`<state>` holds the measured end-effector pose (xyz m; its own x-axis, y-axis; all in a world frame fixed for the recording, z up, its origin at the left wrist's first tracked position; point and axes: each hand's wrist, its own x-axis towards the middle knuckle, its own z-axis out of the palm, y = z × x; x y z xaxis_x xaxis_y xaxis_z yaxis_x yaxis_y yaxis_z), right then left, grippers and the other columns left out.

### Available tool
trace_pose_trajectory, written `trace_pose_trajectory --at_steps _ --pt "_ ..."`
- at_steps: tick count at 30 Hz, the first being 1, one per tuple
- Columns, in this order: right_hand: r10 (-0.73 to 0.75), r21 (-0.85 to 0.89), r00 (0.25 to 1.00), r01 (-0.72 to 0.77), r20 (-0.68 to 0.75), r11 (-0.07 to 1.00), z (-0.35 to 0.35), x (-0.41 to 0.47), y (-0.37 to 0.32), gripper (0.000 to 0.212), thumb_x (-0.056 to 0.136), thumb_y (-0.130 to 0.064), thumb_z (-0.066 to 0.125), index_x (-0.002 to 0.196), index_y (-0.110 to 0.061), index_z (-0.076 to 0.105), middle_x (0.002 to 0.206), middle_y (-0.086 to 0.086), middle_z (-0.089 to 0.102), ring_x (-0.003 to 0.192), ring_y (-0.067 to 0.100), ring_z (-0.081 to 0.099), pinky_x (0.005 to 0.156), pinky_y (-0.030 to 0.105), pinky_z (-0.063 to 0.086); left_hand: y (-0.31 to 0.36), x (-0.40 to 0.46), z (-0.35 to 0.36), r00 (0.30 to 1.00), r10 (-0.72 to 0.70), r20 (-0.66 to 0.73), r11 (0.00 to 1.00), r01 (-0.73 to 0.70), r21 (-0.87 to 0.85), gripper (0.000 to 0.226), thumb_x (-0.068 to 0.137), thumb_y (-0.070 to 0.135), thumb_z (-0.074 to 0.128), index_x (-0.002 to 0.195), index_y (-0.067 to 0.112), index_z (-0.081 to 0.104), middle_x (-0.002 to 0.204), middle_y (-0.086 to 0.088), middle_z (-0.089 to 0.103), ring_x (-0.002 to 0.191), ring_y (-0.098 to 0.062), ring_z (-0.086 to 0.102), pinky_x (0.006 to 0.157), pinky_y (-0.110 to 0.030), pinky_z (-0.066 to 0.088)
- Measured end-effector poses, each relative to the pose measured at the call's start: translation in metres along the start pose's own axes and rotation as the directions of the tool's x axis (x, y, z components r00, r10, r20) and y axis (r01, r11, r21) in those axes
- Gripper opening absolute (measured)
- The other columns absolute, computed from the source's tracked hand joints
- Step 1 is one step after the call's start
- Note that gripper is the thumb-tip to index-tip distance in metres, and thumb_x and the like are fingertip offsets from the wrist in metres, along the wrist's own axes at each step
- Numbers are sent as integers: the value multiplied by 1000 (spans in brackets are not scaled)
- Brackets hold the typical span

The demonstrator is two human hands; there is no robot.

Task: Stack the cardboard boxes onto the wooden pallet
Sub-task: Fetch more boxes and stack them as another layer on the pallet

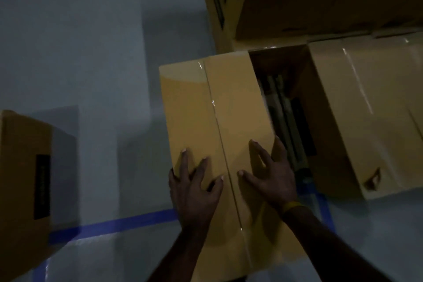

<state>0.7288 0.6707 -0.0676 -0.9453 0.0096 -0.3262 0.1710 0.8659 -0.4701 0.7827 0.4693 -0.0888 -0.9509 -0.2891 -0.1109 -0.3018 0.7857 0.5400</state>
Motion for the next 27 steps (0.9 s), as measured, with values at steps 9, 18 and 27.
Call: trace_pose_trajectory --at_steps 9,18,27 --pt "129 -53 992 -129 -7 990 -78 53 123 93 70 -71 71 145 -62 18 161 -14 -16 148 36 14 111 62 34 120 21 102 992 123 34 992 -122 -22 61 83 63 60 137 33 59 165 4 20 150 -21 24 118 -52 20" --pt "130 -276 977 -80 168 958 -87 110 182 96 89 -70 49 152 -46 -18 156 14 -39 146 32 -29 120 53 -10 159 46 174 962 141 235 982 -166 88 71 85 65 57 150 45 35 167 11 -5 152 -35 7 115 -50 7" --pt "204 -257 966 -159 157 953 -84 107 158 95 89 -63 55 157 -40 -8 161 9 -30 150 35 -18 119 62 0 150 56 140 881 194 432 966 -247 71 75 93 63 49 156 45 13 164 12 -20 152 -35 -6 119 -54 13"
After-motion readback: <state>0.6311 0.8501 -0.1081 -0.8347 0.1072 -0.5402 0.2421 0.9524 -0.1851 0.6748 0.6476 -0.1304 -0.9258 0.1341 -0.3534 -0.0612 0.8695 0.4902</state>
